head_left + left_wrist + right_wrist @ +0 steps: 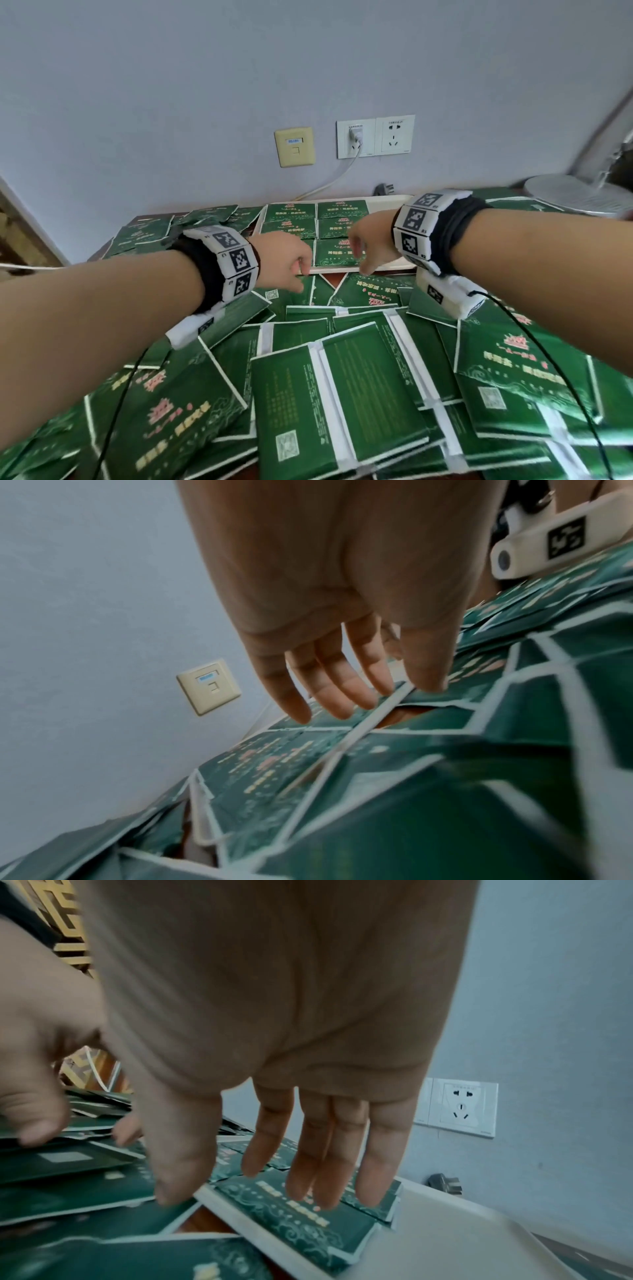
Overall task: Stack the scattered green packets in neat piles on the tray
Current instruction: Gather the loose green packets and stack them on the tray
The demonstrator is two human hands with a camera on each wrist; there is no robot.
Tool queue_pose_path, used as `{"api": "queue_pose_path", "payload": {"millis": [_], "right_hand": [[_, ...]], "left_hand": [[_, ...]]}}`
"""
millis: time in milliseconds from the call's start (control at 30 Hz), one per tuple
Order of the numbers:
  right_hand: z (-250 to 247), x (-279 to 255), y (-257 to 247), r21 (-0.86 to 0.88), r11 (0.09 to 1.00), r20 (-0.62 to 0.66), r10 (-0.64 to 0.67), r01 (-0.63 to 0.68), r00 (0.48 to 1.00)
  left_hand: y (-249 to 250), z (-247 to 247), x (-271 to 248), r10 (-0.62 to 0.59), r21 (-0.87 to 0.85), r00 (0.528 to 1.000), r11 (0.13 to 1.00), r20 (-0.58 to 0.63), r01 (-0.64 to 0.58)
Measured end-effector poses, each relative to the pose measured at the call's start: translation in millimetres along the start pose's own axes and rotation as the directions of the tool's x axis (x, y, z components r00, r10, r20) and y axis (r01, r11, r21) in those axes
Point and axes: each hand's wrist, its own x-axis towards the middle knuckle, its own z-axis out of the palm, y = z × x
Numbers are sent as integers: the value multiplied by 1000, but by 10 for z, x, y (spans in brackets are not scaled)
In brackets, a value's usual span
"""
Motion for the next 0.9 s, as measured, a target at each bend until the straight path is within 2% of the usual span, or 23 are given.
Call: {"api": "queue_pose_path", "payload": {"millis": [100, 200, 300, 467, 633, 800, 900], "right_hand": [[39, -258, -158, -95, 995, 79, 16, -9, 997], [122, -485, -236, -109, 994, 104, -4, 15, 995], [250, -620, -296, -110, 993, 113, -23, 36, 993], [421, -725, -310, -44, 999, 87, -20, 24, 996], [364, -749, -319, 30, 999, 109, -49, 46, 993], [299, -672, -483, 9, 994, 152, -106, 106, 983], [254, -624, -512, 68, 990, 118, -130, 123, 984]], "left_hand": [[352, 57, -230, 75, -91, 997, 993, 23, -73], [709, 103, -367, 153, -178, 985, 975, 85, -136], [998, 206, -429, 199, -126, 973, 975, 113, -185], [1067, 248, -485, 196, -110, 979, 976, 54, -190], [901, 154, -573, 84, -39, 996, 996, 27, -83], [505, 22, -720, -86, -111, 994, 991, -68, 78], [253, -51, -818, -175, -134, 979, 978, -108, 160]]}}
